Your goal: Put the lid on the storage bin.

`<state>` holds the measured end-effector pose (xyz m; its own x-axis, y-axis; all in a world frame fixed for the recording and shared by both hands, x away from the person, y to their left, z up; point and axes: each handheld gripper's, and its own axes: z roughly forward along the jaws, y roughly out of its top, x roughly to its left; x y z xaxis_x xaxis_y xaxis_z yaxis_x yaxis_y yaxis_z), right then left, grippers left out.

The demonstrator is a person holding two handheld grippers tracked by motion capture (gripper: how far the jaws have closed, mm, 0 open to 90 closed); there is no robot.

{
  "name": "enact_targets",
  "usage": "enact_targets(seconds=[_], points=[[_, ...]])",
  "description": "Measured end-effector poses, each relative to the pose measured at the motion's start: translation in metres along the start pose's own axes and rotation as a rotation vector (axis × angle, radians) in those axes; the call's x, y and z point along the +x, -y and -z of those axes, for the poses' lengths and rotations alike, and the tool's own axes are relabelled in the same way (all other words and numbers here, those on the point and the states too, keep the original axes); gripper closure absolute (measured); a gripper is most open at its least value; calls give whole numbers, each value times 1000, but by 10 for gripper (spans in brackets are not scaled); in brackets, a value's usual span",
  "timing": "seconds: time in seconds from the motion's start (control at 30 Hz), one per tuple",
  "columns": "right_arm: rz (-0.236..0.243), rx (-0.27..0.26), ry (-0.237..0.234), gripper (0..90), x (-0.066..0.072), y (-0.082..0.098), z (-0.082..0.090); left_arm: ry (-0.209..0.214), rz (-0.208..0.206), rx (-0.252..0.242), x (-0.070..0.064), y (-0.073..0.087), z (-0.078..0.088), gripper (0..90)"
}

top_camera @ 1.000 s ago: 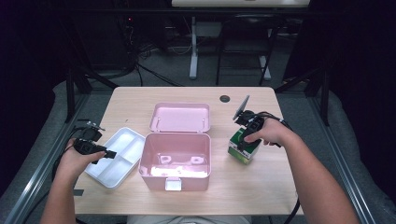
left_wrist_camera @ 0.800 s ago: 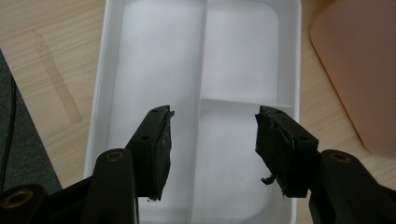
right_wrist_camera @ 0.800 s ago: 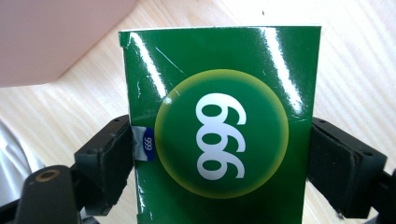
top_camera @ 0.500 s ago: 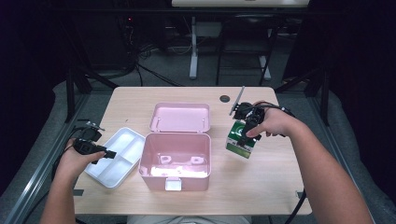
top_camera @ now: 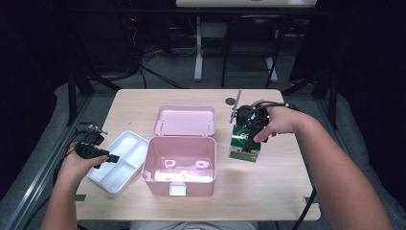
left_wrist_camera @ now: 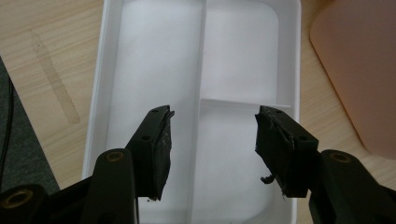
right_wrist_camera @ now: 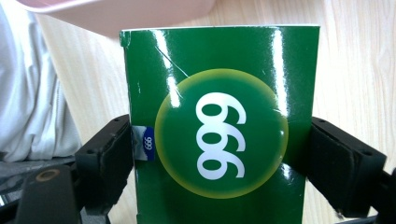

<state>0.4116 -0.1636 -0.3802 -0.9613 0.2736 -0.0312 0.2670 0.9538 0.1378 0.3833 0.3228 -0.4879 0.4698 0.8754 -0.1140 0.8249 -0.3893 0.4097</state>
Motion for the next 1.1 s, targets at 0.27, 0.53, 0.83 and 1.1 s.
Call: enact_targets(seconds=[0.27,0.53,0.83,1.1], points=[[44,-16,-11,157,14,-18,16,2,-2,-1,-1,0,0,456],[93,-23,-46,157,31,-53,23,-1,-3,5,0,0,-1,456],[140,-27,-59,157,47,-94,13,2,-6,5,-1,-1,-1,455],[171,-30,-61,156,58,-119,2,3,-1,7,0,0,-2,456]])
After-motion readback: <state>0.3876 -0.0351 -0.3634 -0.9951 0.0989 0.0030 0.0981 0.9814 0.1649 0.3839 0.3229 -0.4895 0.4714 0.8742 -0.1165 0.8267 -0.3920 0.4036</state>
